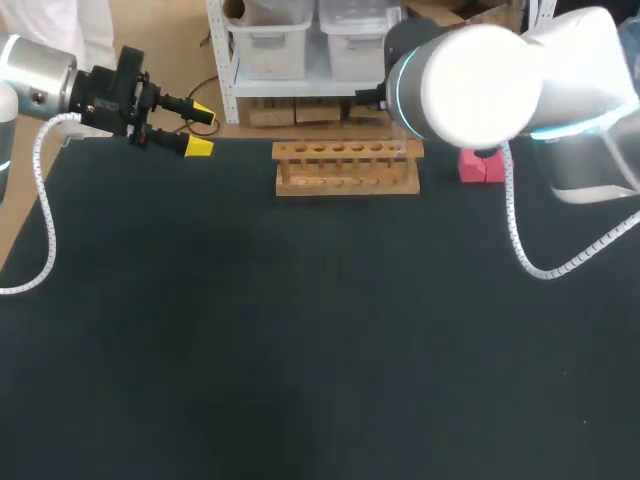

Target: Grasp the test tube, adjust it, and insert it.

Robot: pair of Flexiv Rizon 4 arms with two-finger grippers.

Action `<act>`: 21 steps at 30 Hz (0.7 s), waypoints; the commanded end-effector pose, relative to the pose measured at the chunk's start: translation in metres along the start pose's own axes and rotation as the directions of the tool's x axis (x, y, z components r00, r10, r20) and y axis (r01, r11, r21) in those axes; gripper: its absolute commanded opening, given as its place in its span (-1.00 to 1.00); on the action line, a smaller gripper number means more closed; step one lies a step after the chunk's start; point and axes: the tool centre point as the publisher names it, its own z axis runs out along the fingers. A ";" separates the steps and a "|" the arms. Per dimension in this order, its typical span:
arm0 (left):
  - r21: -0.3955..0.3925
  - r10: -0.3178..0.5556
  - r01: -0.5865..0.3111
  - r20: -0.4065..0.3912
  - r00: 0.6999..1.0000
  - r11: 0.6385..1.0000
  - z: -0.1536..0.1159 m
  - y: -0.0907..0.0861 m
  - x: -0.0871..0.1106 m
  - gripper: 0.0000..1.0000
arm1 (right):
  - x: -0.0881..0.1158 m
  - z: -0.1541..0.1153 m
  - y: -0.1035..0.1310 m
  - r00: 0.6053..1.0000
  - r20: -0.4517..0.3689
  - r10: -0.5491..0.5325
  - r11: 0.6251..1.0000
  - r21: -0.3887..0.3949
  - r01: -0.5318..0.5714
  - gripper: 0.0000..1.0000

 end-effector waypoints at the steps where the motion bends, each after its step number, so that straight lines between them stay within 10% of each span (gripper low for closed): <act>1: -0.002 0.002 -0.002 0.001 1.000 1.000 0.000 -0.001 0.001 1.00 | 0.002 0.008 -0.004 0.934 0.357 0.019 0.999 -0.031 -0.009 -1.00; 21: -0.002 0.002 -0.002 0.001 1.000 1.000 0.000 -0.001 0.001 1.00 | -0.009 0.023 -0.005 0.906 0.422 0.029 0.991 -0.130 0.029 -1.00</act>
